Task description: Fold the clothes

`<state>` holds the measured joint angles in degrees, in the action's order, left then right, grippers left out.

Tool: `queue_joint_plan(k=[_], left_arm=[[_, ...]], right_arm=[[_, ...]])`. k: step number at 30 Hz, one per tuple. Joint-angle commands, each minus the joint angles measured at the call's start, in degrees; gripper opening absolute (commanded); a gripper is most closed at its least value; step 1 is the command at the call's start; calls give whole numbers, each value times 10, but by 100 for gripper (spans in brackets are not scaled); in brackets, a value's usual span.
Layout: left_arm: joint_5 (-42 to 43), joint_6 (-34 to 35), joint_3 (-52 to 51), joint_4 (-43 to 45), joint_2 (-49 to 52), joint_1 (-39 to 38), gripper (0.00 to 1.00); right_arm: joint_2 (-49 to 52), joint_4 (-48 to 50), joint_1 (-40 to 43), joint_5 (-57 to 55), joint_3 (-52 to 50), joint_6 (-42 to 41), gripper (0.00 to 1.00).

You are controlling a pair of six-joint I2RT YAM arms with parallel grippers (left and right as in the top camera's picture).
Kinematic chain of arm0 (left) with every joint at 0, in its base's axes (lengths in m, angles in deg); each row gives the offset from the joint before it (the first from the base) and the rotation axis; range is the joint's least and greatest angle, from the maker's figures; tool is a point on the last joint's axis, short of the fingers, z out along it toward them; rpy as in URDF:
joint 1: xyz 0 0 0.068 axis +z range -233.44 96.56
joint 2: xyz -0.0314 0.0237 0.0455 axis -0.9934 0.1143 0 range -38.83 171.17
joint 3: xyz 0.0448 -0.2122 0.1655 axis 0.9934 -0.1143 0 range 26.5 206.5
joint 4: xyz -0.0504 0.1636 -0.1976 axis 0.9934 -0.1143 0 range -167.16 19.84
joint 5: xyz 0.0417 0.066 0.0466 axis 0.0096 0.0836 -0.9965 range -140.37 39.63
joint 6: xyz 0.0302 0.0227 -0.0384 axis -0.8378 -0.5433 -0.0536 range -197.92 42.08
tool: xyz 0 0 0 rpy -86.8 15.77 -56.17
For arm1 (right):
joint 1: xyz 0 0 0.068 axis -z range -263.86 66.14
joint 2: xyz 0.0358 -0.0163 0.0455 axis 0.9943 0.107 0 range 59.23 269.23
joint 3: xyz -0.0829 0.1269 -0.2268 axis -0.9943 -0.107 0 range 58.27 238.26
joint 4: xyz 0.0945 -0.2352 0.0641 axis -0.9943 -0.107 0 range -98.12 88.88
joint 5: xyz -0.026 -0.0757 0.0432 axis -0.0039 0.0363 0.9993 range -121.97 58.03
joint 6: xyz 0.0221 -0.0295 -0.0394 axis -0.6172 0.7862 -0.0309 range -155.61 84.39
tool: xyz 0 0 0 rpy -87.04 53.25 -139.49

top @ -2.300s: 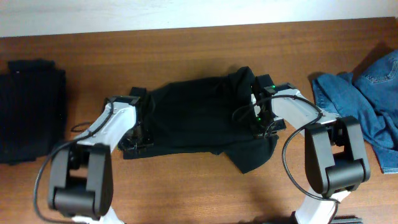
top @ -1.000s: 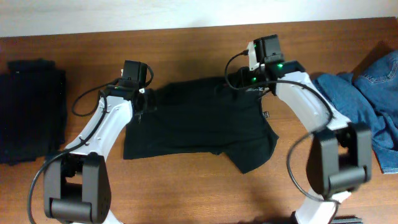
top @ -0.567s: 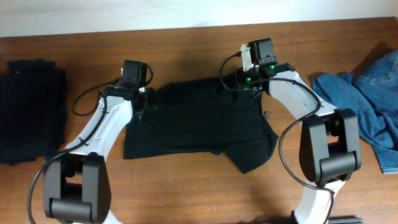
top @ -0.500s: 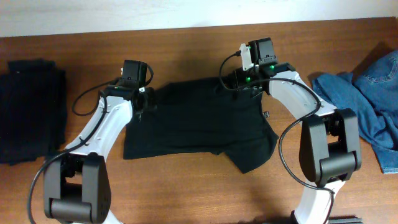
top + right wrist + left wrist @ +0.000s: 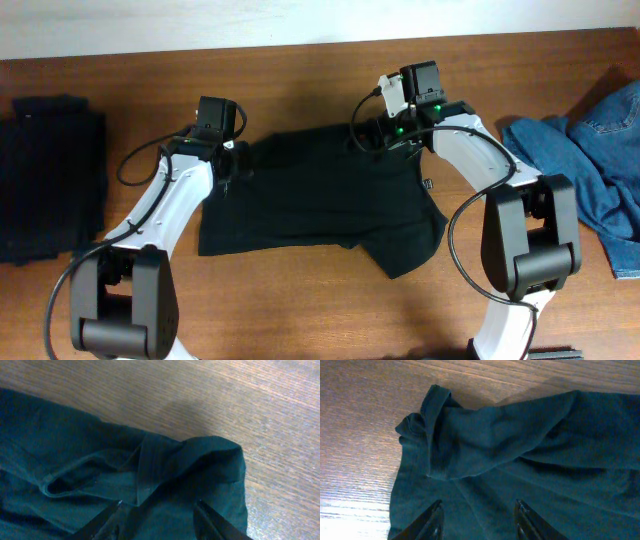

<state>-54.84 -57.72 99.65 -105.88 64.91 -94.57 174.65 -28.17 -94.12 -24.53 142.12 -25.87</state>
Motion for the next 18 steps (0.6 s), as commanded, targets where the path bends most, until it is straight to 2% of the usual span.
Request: queue_joint_plan(k=[1,4,15,18], left_arm=[[8,0,6,1,4,1,45],[8,0,6,2,7,1,45],[8,0,6,12,7,1,45],[8,-1,6,12,7,1,45]], right_arm=[[5,-2,2,-8,4,10,49],[5,0,2,-26,4,10,45],[53,-2,2,-34,4,-17,8],[61,3,2,-35,4,-17,4]])
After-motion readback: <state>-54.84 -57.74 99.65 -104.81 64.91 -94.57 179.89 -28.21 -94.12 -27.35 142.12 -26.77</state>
